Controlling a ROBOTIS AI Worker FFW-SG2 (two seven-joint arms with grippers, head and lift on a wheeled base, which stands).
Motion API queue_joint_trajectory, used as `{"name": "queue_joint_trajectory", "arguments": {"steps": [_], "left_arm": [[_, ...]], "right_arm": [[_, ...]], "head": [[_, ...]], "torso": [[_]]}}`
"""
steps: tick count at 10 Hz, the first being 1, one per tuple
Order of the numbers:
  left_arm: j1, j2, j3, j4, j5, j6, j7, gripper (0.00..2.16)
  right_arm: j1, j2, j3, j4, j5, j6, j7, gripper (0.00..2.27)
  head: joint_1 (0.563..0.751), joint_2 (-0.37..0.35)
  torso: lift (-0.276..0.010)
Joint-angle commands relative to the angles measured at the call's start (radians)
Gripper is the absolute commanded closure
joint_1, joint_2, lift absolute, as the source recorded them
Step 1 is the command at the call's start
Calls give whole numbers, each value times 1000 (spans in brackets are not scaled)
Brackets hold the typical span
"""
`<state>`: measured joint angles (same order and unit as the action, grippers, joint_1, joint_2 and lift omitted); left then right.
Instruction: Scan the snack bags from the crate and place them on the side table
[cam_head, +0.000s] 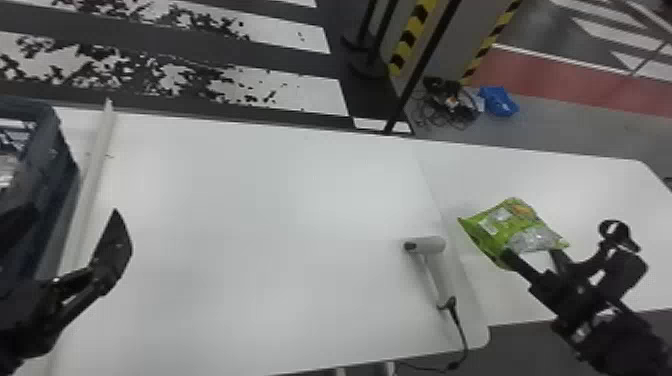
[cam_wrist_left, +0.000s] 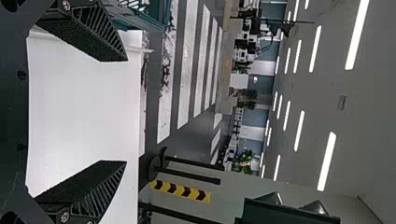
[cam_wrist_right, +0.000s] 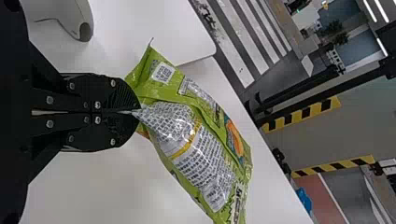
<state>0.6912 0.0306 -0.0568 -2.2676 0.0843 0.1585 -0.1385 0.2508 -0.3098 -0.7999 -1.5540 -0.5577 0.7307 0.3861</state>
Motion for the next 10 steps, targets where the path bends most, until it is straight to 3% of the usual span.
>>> {"name": "queue_joint_trajectory", "arguments": {"steps": [1,2,3,6,10], "left_arm": [[2,0,0,-1,0,0,-1,87],[2,2,0,-1,0,-3,-1,87],[2,2,-1,-1,0,-3,-1,87],[4,2,-5,-4,0,-3,0,87],[5,0,-17,-10,-11,0,8,87]], "right_arm": [[-2,0,15,40,-1,-10,-36,1568],[-4,0,19,51,1,-13,-58,572],[-8,0,19,61,1,-13,-69,-2],[8,8,18,34,-7,-69,-92,63],[154,121,48,-320,9,-201,-115,63]], "head": [[695,-350],[695,-350],[695,-350],[695,-350],[695,-350]], "torso": [[-94],[-94],[-94],[-94],[-94]]}}
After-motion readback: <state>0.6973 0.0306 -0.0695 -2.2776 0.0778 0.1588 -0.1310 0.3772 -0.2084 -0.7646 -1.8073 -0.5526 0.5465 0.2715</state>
